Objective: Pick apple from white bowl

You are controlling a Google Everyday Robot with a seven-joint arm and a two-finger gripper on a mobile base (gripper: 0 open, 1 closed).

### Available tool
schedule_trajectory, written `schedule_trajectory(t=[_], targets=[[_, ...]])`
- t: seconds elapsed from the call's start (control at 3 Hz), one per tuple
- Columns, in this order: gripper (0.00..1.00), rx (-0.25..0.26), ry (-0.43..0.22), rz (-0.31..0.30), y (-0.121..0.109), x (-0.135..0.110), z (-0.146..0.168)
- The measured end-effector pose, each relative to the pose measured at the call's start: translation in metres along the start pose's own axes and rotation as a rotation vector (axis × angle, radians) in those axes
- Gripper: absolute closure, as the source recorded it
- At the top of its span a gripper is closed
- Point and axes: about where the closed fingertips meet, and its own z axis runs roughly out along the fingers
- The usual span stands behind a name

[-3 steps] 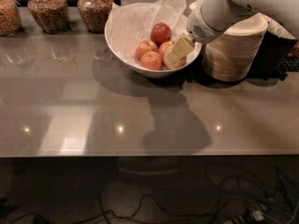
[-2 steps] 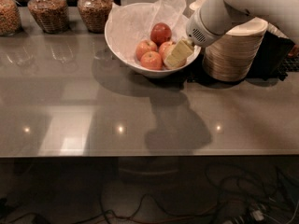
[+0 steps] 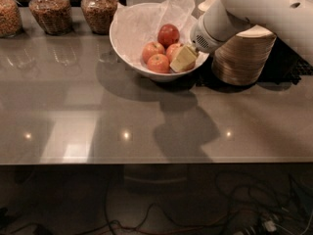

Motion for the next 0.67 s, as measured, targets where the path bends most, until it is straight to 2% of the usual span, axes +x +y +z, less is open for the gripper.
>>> schedule_trajectory(t=[0.67], targets=[[0.32, -0.030, 0.032, 0.020, 0.0052, 0.0110, 0.0190]])
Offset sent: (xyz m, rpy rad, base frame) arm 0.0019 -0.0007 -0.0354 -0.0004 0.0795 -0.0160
